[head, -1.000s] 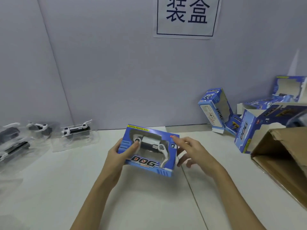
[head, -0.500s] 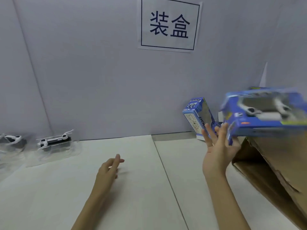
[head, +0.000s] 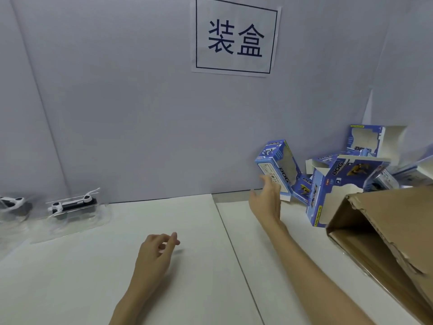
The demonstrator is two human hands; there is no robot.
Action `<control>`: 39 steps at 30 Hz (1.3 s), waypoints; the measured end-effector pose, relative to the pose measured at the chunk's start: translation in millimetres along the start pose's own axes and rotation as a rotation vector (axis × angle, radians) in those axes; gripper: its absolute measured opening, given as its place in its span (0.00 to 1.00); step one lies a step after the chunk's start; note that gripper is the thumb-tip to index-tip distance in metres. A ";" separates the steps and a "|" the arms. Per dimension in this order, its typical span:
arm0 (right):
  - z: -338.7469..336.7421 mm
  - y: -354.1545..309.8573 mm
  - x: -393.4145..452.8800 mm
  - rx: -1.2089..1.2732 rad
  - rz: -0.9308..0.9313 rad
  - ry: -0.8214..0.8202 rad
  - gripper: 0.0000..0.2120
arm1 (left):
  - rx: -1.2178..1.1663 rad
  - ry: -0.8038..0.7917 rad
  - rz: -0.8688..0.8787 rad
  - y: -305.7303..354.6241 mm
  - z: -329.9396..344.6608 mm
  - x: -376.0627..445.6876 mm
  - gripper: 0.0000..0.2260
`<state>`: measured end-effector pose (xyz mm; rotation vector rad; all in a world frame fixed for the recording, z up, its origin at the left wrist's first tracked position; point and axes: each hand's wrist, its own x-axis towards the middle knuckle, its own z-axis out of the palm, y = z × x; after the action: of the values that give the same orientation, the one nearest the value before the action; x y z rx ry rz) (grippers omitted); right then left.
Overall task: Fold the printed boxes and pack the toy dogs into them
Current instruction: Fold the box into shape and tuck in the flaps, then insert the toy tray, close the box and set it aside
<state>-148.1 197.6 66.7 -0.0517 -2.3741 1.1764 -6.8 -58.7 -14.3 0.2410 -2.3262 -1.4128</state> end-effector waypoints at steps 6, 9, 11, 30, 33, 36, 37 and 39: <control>0.5 2.3 85.5 -0.762 -0.106 0.005 0.45 | -0.014 0.025 0.000 -3.8 2.7 3.9 0.15; 0.1 11.4 112.8 -0.889 -0.040 -0.056 0.46 | -0.012 0.023 0.000 -6.4 4.9 6.2 0.16; -1.5 18.7 122.5 -0.867 -0.042 -0.104 0.42 | -0.017 0.022 0.006 -6.7 6.8 6.5 0.16; 16.2 -23.6 -100.5 0.387 -0.695 0.188 0.27 | -0.746 -0.059 -0.335 26.3 -8.5 8.2 0.24; 26.0 -32.0 -141.5 0.548 -0.576 0.075 0.25 | -1.126 -0.187 -0.499 36.2 -6.9 2.1 0.30; 29.9 -34.8 -167.9 0.698 -0.559 -0.144 0.16 | -1.314 -0.190 -0.427 35.3 -8.6 1.7 0.26; 31.0 -34.7 -173.2 0.728 -0.555 -0.184 0.15 | -1.299 -0.127 -0.383 34.6 -9.7 2.2 0.22; 31.9 -38.9 -176.4 0.763 -0.485 -0.213 0.13 | -1.348 -0.019 -0.398 34.2 -13.2 4.8 0.15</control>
<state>0.2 106.9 8.1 0.8781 -1.7768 1.7825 -3.3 -54.9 22.3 0.2596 -0.9061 -2.7675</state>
